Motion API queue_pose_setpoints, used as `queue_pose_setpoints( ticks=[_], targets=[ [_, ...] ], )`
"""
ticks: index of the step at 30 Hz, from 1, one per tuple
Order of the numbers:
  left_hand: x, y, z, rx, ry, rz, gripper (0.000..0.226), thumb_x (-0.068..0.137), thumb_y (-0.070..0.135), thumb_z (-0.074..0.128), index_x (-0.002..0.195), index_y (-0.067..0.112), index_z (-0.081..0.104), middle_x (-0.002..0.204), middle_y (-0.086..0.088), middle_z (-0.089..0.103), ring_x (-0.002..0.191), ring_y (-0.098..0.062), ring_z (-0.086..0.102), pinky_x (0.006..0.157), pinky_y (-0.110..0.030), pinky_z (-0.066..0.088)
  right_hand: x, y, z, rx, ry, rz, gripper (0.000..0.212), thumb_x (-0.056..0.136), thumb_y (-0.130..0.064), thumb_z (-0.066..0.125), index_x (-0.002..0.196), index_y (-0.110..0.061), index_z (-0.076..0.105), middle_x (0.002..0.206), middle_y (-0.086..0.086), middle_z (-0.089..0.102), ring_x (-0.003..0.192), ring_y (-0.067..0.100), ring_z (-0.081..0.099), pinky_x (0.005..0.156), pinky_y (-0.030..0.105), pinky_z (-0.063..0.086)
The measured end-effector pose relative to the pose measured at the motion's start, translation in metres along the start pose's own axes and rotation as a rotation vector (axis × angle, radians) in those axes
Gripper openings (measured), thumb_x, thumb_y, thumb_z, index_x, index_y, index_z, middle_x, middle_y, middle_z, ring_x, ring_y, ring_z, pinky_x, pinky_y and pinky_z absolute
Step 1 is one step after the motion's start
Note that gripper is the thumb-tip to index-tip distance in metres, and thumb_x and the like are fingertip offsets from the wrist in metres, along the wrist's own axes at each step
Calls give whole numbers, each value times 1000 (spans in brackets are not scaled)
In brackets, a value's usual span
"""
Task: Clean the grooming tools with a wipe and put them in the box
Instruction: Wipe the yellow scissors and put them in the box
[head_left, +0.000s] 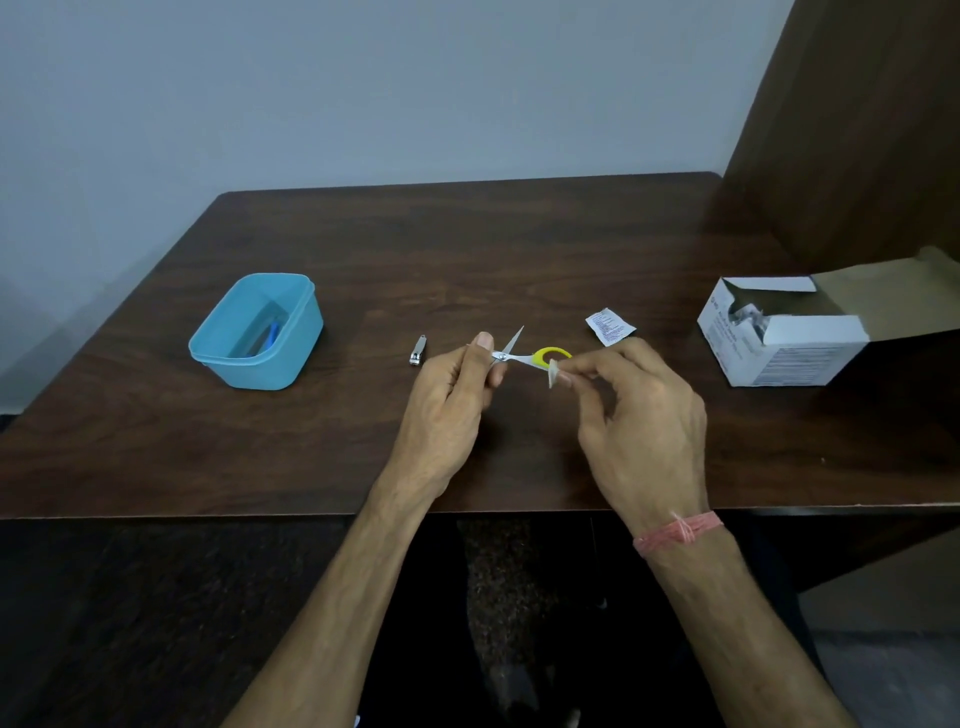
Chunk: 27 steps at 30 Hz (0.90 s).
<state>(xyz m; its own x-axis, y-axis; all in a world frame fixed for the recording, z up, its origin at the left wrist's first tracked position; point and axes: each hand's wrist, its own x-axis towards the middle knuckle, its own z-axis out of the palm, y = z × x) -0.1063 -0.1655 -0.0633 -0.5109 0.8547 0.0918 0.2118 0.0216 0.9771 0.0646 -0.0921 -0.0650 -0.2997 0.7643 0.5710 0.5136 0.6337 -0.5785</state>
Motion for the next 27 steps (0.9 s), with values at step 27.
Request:
queue_pose_setpoints(
  ticks=[27],
  targets=[
    [-1,2,3,115,-64,74,54,121,43,43,75,18,58,57,7,33,49,-7,29,50,-18,28,12,3,-10,-25,-70,-127,10,104,-22,74,107,-26,83,104,-12,65,83,11,66,64,41,60]
  ],
)
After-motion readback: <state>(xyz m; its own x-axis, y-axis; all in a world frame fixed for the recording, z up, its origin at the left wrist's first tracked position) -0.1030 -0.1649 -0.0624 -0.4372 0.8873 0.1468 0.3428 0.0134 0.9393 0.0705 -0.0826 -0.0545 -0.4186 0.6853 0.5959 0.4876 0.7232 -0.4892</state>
